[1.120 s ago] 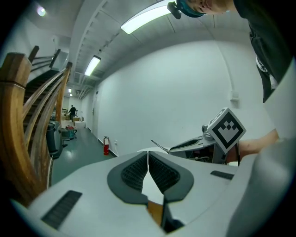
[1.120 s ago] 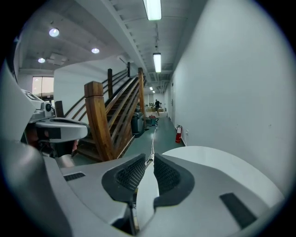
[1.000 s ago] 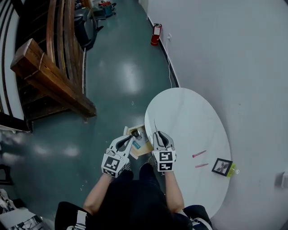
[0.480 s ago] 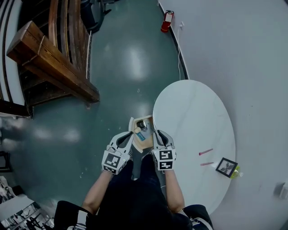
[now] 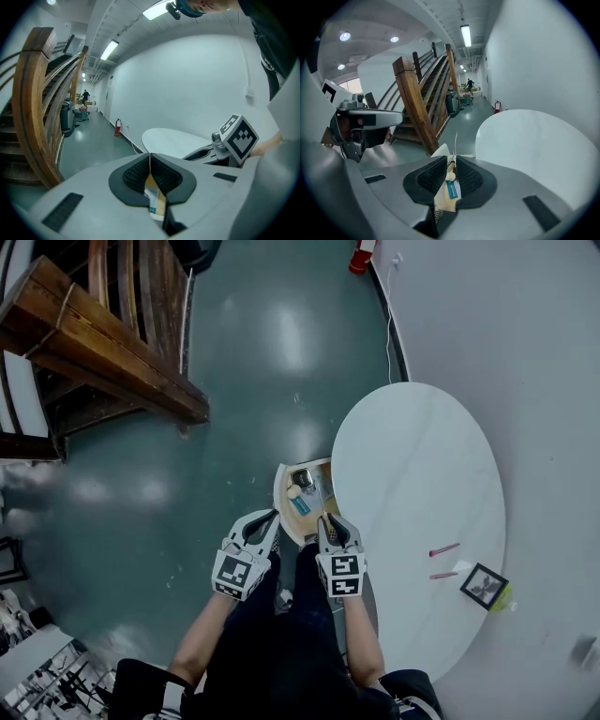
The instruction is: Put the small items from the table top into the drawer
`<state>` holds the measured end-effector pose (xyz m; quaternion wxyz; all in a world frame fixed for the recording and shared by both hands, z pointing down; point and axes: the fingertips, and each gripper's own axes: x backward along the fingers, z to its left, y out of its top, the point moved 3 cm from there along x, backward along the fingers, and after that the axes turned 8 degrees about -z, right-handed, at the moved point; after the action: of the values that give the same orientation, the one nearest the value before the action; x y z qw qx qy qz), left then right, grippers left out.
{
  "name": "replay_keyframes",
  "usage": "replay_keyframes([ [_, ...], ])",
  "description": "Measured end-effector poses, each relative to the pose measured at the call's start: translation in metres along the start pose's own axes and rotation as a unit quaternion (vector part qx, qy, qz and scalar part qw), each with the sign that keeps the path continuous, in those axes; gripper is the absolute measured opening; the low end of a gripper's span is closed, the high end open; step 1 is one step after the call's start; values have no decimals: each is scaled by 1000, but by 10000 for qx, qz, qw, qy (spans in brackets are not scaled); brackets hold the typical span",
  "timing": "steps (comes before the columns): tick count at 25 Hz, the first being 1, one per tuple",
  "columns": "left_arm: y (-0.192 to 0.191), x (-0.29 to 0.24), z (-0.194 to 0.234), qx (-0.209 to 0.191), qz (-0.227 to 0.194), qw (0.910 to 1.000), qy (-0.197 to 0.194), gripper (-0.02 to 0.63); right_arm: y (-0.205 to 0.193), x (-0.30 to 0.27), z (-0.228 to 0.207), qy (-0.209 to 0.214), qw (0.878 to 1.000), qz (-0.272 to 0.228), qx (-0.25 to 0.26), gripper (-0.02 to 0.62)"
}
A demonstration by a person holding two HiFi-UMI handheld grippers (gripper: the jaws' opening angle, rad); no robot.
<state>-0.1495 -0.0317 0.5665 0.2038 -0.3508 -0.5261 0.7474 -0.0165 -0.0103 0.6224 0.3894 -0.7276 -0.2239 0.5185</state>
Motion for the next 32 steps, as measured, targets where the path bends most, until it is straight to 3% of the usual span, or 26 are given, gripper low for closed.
replay_keyframes([
  [14, -76, -9, 8, 270, 435, 9986, -139, 21, -76, -39, 6, 63, 9987, 493, -140, 77],
  [23, -82, -15, 13, 336, 410, 9986, -88, 21, -91, -75, 3, 137, 9977, 650, -90, 77],
  [32, -83, -16, 16, 375, 423, 9984, -65, 21, -118, -124, 0, 242, 9935, 1111, -72, 77],
])
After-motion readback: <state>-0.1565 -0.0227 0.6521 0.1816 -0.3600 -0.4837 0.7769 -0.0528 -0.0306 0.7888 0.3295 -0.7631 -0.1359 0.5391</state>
